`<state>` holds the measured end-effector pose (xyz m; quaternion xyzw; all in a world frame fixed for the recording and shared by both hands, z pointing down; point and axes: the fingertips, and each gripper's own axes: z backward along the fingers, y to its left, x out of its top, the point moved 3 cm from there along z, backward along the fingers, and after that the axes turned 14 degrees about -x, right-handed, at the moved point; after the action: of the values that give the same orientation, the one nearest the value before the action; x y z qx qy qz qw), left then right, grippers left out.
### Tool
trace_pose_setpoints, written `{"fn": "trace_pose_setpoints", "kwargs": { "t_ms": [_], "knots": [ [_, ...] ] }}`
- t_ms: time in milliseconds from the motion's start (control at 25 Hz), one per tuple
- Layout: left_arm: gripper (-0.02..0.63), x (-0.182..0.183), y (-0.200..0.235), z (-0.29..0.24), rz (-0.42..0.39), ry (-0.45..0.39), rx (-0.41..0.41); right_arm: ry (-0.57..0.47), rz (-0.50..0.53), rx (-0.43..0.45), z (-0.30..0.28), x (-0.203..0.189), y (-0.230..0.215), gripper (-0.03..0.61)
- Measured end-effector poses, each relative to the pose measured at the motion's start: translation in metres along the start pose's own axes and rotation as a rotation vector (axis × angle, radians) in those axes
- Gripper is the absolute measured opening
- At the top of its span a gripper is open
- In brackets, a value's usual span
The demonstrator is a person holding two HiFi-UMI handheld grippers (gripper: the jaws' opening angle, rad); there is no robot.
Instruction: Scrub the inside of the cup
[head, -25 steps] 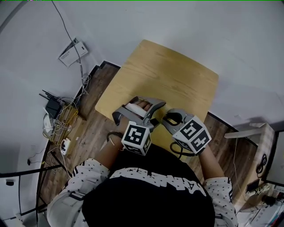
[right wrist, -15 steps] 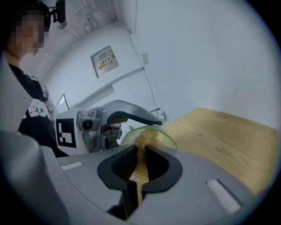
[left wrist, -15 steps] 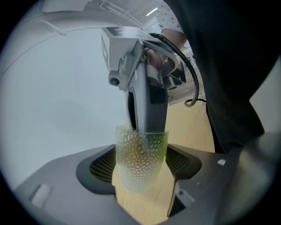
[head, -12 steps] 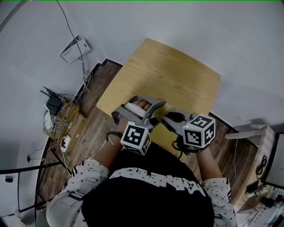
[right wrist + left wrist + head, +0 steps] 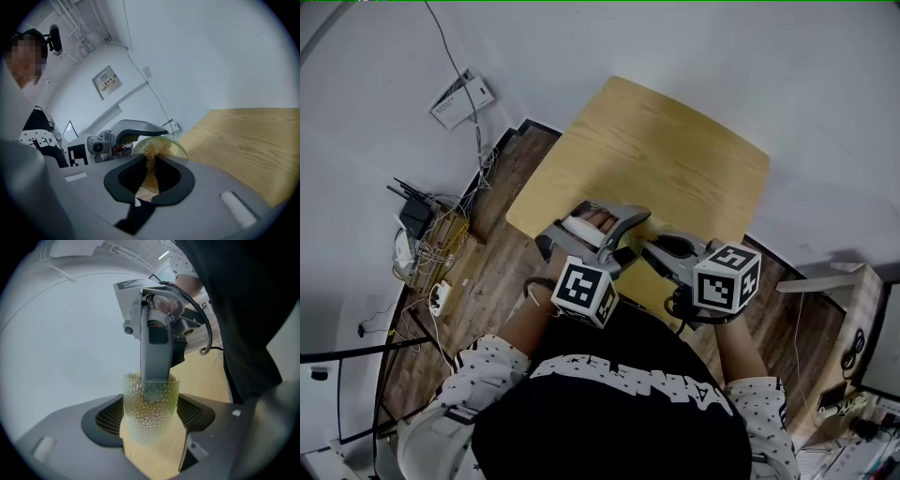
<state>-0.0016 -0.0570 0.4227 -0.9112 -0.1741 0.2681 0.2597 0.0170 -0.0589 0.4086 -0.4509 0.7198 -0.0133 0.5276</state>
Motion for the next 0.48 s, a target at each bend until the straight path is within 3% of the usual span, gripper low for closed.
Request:
{"fn": "trace_pose_setpoints", "kwargs": {
  "t_ms": [480],
  "knots": [
    [0.353, -0.013, -0.002, 0.012, 0.023, 0.029, 0.009, -0.037, 0.066, -0.001, 0.006, 0.002, 0.017, 0.052]
  ]
}}
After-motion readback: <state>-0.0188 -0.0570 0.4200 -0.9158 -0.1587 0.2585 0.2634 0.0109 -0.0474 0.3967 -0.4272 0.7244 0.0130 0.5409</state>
